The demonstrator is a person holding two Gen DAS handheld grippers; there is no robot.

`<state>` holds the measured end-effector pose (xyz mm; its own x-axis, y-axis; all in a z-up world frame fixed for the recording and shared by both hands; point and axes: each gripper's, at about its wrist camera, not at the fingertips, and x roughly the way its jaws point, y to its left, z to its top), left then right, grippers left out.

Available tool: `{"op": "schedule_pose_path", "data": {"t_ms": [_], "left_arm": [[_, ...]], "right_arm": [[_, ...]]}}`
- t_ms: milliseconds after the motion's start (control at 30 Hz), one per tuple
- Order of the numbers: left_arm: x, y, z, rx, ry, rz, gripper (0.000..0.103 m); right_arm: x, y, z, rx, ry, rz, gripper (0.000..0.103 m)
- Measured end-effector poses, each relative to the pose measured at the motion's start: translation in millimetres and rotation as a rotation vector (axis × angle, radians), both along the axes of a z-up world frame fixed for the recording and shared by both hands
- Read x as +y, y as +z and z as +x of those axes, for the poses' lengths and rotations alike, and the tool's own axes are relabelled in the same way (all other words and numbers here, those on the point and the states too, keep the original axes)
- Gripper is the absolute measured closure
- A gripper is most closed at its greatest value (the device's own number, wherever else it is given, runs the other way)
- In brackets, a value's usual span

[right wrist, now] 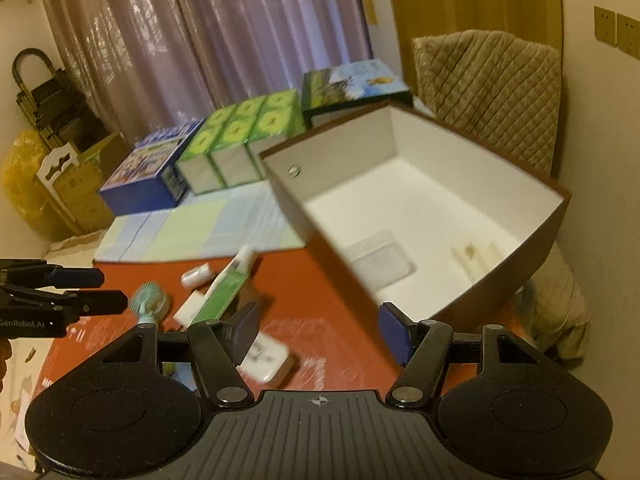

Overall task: Organize rigid objects
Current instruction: 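Withdraw both grippers from the brown box back over the table, then grasp the blue-and-white medicine box with the left gripper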

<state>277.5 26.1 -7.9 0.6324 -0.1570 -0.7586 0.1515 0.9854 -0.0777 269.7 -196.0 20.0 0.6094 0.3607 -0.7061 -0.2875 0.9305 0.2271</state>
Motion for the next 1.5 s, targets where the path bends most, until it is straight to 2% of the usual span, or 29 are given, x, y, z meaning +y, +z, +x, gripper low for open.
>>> {"op": "schedule_pose_path", "data": {"t_ms": [500,867,1500], "left_arm": [[35.6,-28.2,-49.8,0.055,0.014,-0.015,0.043],[34.8,-56.0,-62.0,0.071,-0.05,0.02,0.043],[2.7,-106.3,-28.8,0.106,-0.186,0.09,0.042]], "right_arm": [[55.4,-23.3,-36.0,0.036,0.035,-0.02,0.04],[80.5,-45.2,-42.0,0.077,0.09,-0.054,0.04],[45.5,-69.5,-24.5,0.162,0.019,-0.074,0.04]]}}
